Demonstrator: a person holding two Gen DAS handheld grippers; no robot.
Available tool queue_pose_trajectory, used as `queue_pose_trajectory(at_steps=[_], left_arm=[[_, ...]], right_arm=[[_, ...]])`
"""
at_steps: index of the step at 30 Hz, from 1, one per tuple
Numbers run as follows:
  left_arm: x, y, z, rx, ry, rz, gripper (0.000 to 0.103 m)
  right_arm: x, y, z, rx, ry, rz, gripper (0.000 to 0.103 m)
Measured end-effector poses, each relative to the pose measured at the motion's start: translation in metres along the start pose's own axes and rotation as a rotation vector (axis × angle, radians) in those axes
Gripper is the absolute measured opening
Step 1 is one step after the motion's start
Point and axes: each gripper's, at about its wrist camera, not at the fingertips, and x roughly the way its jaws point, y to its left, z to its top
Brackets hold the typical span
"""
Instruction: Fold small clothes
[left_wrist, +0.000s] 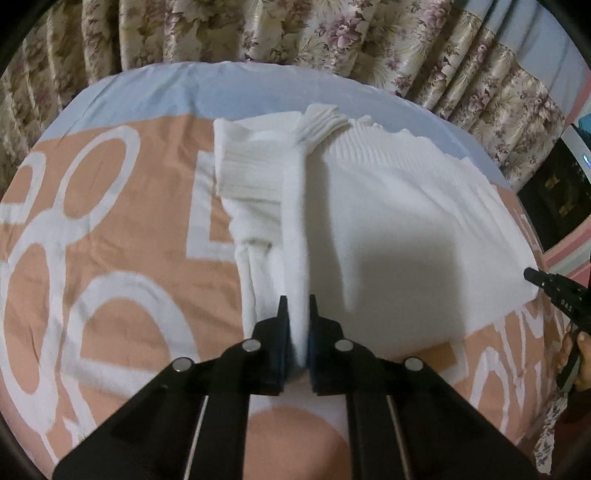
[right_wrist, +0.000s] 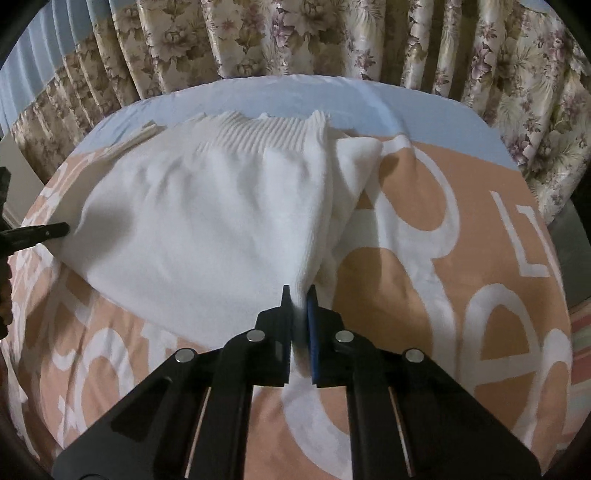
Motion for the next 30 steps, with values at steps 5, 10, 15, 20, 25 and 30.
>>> queue_pose_trajectory(at_steps=[5, 10, 15, 20, 25, 30], left_arm=[[0.003, -0.001, 0.000, 0.029, 0.012, 0.031, 0.017], [-0.012, -0.012, 0.024, 0.137, -0.093, 0.176, 0.075], [-0.003, -0.035, 0.077, 0.243, -0.147, 0.183, 0.078], [0.053, -0.061, 0.124, 0.348, -0.085, 0.221, 0.077], [0.097, -0.061, 0.134, 0.371, 0.001, 0.201, 0.046], [0.094, -0.047, 0.145, 0.302, 0.012, 0.113, 0.015]], right_arm=[[0.010, 0.005, -0.001, -0.034, 0.041, -0.014, 0.008], [-0.001, 0.003, 0.009, -0.016, -0.025, 0.026, 0.012], [-0.001, 0.007, 0.035, -0.040, -0.087, -0.001, 0.020], [-0.003, 0.016, 0.055, -0.025, -0.137, 0.040, 0.022], [0.003, 0.019, 0.061, -0.037, -0.133, 0.040, 0.022], [0.008, 0.016, 0.062, -0.032, -0.126, 0.041, 0.022]])
